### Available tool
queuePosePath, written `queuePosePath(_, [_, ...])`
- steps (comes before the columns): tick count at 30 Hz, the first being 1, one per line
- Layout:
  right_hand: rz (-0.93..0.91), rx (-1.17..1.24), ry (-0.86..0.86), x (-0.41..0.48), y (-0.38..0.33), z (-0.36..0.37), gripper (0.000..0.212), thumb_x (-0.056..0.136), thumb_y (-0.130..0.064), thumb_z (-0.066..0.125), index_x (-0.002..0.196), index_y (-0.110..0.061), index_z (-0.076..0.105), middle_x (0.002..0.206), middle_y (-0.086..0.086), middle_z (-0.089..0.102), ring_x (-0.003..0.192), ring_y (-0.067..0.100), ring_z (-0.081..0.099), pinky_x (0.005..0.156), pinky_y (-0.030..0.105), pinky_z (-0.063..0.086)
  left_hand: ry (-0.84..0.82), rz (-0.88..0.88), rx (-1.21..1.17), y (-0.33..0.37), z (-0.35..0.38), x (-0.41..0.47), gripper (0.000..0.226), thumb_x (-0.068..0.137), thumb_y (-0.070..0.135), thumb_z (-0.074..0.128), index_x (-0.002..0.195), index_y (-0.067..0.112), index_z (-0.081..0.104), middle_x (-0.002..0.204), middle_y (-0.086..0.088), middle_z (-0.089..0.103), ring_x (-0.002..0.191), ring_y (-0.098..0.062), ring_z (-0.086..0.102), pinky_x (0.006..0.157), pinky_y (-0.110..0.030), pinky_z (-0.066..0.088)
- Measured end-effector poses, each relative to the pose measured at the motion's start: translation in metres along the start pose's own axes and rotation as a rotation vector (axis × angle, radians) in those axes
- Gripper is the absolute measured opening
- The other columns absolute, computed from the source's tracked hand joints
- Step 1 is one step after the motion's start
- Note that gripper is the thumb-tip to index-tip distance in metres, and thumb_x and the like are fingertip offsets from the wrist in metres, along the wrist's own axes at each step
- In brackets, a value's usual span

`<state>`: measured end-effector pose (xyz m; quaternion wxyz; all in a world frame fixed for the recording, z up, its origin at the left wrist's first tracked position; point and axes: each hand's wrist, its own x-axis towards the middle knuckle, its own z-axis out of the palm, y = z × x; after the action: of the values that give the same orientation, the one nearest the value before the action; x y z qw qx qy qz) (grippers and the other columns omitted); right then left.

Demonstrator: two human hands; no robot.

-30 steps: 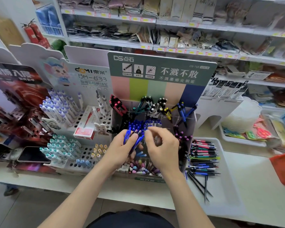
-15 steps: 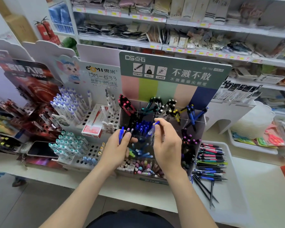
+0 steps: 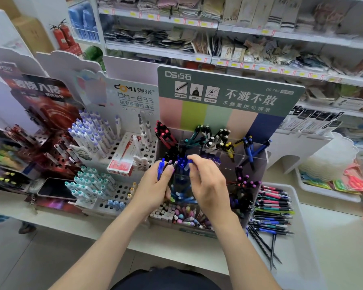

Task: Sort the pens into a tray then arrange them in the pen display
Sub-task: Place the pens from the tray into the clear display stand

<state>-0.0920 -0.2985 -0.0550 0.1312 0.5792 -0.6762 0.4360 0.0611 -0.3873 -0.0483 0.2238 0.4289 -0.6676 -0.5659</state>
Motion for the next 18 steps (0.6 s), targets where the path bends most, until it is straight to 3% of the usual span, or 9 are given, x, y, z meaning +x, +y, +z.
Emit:
queuePosePath(2, [0.024,-0.084,-0.026,0.009,0.003,0.001,0.019,0.107,-0.017,0.063,0.123,-0.01,0.072,0.098,0.0,0.07,0.089,0.021,0.063,0.08,0.041,0.049,-0.004,0.027,0.059,0.003,0.0,0.0,0.03,0.111,0.046,0.047,0.1,0.02,0.056,0.058,-0.003,0.063,0.052,-0.017,0.06,0.057,-0.031,0.05])
queuePosePath(4, [0.089,-0.114,-0.009,0.019,0.007,0.001,0.02,0.106,-0.022,0.063,0.122,-0.015,0.073,0.1,-0.003,0.072,0.092,0.02,0.062,0.081,0.04,0.046,0.023,0.053,0.096,0.004,0.0,0.001,0.029,0.111,0.045,0.047,0.101,0.02,0.059,0.059,-0.002,0.065,0.051,-0.017,0.062,0.059,-0.03,0.052])
queuePosePath(7, [0.126,-0.1,-0.19,0.027,0.01,0.0,0.017,0.102,-0.028,0.066,0.116,-0.025,0.075,0.096,-0.009,0.073,0.093,0.018,0.061,0.083,0.045,0.046,0.073,0.057,0.056,0.003,0.001,0.001,0.027,0.111,0.044,0.048,0.106,0.022,0.064,0.063,0.002,0.068,0.049,-0.017,0.059,0.056,-0.035,0.052])
queuePosePath(9, [0.181,-0.13,-0.225,0.033,0.016,-0.001,0.016,0.097,-0.031,0.067,0.109,-0.027,0.078,0.093,-0.009,0.072,0.093,0.02,0.061,0.082,0.044,0.046,0.092,0.054,0.03,0.002,0.0,0.001,0.025,0.112,0.043,0.047,0.107,0.025,0.064,0.081,0.003,0.076,0.049,-0.018,0.059,0.057,-0.037,0.052])
queuePosePath(11, [0.215,-0.123,-0.241,0.04,0.02,-0.004,0.017,0.095,-0.031,0.069,0.107,-0.028,0.081,0.093,-0.008,0.07,0.093,0.021,0.06,0.083,0.043,0.048,0.1,0.05,0.017,0.003,-0.001,0.001,0.023,0.113,0.039,0.047,0.109,0.024,0.063,0.098,0.009,0.079,0.049,-0.016,0.059,0.055,-0.028,0.051])
queuePosePath(14, [0.154,-0.173,-0.476,0.042,0.017,-0.006,0.018,0.097,-0.034,0.07,0.11,-0.031,0.082,0.093,-0.007,0.07,0.092,0.021,0.063,0.085,0.044,0.051,0.083,0.039,0.011,0.005,0.0,0.0,0.02,0.113,0.037,0.047,0.112,0.025,0.062,0.102,0.01,0.079,0.05,-0.016,0.059,0.058,-0.028,0.051])
queuePosePath(18, [0.14,-0.309,-0.429,0.035,0.014,-0.004,0.017,0.096,-0.035,0.072,0.109,-0.031,0.083,0.097,-0.003,0.066,0.098,0.025,0.056,0.08,0.043,0.047,0.09,0.028,-0.01,0.008,0.002,-0.001,0.022,0.113,0.037,0.047,0.11,0.022,0.063,0.103,0.011,0.079,0.05,-0.019,0.058,0.053,-0.028,0.048])
